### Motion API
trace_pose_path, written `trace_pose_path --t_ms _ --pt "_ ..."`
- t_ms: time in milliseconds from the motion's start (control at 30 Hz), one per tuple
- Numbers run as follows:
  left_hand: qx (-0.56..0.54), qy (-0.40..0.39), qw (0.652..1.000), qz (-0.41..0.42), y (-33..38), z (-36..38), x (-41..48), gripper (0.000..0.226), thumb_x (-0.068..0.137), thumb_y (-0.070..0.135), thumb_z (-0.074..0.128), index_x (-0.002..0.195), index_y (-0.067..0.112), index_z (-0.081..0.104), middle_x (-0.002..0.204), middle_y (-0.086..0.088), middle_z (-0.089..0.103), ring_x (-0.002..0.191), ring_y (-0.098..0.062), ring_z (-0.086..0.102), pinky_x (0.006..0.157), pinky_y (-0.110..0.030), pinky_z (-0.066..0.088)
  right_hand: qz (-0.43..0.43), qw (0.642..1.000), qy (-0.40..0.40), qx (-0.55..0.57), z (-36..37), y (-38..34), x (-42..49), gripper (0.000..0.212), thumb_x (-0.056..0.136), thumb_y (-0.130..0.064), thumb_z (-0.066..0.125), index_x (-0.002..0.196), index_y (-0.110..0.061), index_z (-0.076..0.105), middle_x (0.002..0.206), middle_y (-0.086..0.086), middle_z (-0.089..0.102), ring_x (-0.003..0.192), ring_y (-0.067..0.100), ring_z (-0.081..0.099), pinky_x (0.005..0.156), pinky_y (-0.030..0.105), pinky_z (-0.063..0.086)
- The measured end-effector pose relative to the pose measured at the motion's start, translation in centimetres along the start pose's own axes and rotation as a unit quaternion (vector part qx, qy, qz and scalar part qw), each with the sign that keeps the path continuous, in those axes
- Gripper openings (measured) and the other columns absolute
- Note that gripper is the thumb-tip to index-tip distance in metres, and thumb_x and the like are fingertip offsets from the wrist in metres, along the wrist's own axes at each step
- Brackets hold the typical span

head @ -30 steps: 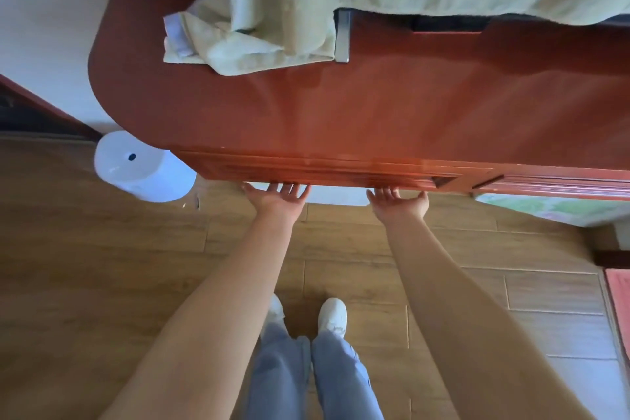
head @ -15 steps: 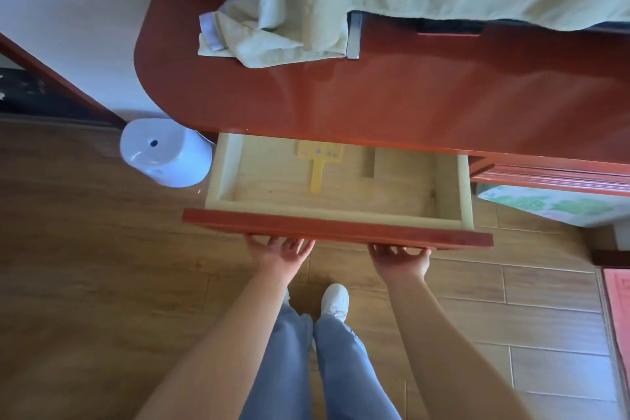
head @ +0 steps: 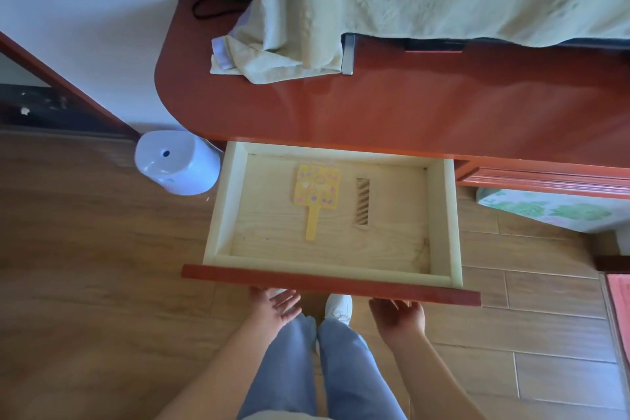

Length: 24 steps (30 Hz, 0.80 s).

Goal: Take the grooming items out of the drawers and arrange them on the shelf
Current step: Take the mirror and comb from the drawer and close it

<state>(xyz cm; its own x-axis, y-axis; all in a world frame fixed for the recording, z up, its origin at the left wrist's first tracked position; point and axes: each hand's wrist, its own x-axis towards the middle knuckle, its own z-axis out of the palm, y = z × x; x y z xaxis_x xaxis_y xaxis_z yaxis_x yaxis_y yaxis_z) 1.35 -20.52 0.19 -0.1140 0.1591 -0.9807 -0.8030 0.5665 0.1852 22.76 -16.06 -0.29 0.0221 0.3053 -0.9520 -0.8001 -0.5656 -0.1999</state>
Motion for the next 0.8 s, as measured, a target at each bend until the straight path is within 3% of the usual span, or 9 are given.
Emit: trace_pose_path --t_ms 67,100,167,233,333,467,567,700,800 --pt "0.195 0.009 0.981 -0.009 0.1 -0.6 -1.4 0.037 0.100 0.023 0.027 0.109 0.000 0.053 0.096 -0.018 0.061 0.091 -0.031 0.062 0.075 -0.038 0.048 -0.004 0.980 0.023 -0.197 -0.9 -0.4 -1.4 0.023 0.097 -0.012 0.036 0.096 -0.002 0.057 0.102 0.019 0.060 0.078 0.027 0.057 0.072 0.039 0.051" --pt "0.318 -0.001 0.948 -0.012 0.2 -0.9 -2.4 0.030 0.098 0.021 0.031 0.097 0.003 0.055 0.083 -0.012 0.061 0.075 -0.025 0.061 0.062 -0.031 0.047 -0.008 0.954 0.022 -0.298 -1.2 -0.7 -2.3 0.023 0.096 -0.009 0.037 0.101 0.001 0.056 0.095 0.019 0.061 0.074 0.027 0.057 0.067 0.037 0.049" --pt "0.533 -0.057 0.844 -0.021 0.6 -0.9 -4.7 0.027 0.097 0.021 0.032 0.087 0.010 0.055 0.074 -0.003 0.058 0.061 -0.014 0.056 0.047 -0.022 0.042 -0.002 0.881 -0.013 -0.472 -1.1 -1.6 -4.8 0.020 0.093 -0.005 0.040 0.101 0.003 0.056 0.080 0.016 0.061 0.065 0.025 0.056 0.056 0.031 0.046" --pt "0.641 -0.126 0.757 -0.011 1.5 -0.3 -7.3 0.032 0.098 0.030 0.031 0.088 0.014 0.057 0.073 0.002 0.059 0.060 -0.010 0.057 0.043 -0.018 0.040 0.002 0.787 -0.077 -0.612 -0.2 -2.6 -7.7 0.016 0.093 -0.005 0.043 0.094 -0.001 0.058 0.073 0.010 0.062 0.058 0.019 0.056 0.049 0.024 0.044" --pt "0.634 -0.197 0.746 0.059 3.6 1.9 -10.5 0.035 0.097 0.034 0.034 0.092 0.013 0.061 0.072 0.004 0.062 0.059 -0.008 0.058 0.044 -0.018 0.036 -0.069 0.678 -0.165 -0.713 2.1 -3.9 -11.0 0.016 0.093 -0.013 0.048 0.084 -0.011 0.061 0.070 0.000 0.063 0.058 0.011 0.057 0.048 0.021 0.041" --pt "0.567 -0.160 0.755 0.289 5.8 5.9 -10.8 0.026 0.096 0.032 0.041 0.096 0.014 0.060 0.078 0.003 0.062 0.063 -0.007 0.056 0.050 -0.016 0.036 -0.273 0.648 -0.156 -0.694 7.2 -4.7 -11.7 0.013 0.090 -0.020 0.052 0.082 -0.020 0.062 0.068 -0.006 0.066 0.062 0.009 0.059 0.057 0.022 0.041" --pt "0.565 -0.085 0.723 0.388 6.6 8.1 -7.5 0.027 0.095 0.034 0.044 0.106 0.014 0.058 0.099 0.002 0.063 0.087 -0.013 0.060 0.072 -0.025 0.046 -0.356 0.578 -0.100 -0.727 10.8 -4.6 -8.7 0.015 0.093 -0.026 0.048 0.094 -0.019 0.061 0.086 -0.004 0.066 0.075 0.017 0.060 0.061 0.025 0.042" --pt "0.640 0.073 0.639 0.421 6.8 10.0 -2.8 0.031 0.093 0.038 0.047 0.108 0.012 0.054 0.104 -0.004 0.060 0.089 -0.022 0.060 0.073 -0.036 0.051 -0.354 0.546 -0.005 -0.759 13.1 -4.2 -3.1 0.026 0.093 -0.031 0.046 0.112 -0.014 0.055 0.112 0.007 0.059 0.090 0.024 0.059 0.066 0.030 0.042" --pt "0.677 0.145 0.614 0.379 6.7 10.8 -1.1 0.051 0.089 0.047 0.052 0.125 0.011 0.047 0.115 -0.007 0.056 0.099 -0.027 0.060 0.075 -0.037 0.050 -0.318 0.536 0.061 -0.780 14.0 -3.7 -0.9 0.040 0.094 -0.038 0.048 0.122 -0.009 0.043 0.122 0.011 0.051 0.102 0.031 0.057 0.067 0.033 0.042"
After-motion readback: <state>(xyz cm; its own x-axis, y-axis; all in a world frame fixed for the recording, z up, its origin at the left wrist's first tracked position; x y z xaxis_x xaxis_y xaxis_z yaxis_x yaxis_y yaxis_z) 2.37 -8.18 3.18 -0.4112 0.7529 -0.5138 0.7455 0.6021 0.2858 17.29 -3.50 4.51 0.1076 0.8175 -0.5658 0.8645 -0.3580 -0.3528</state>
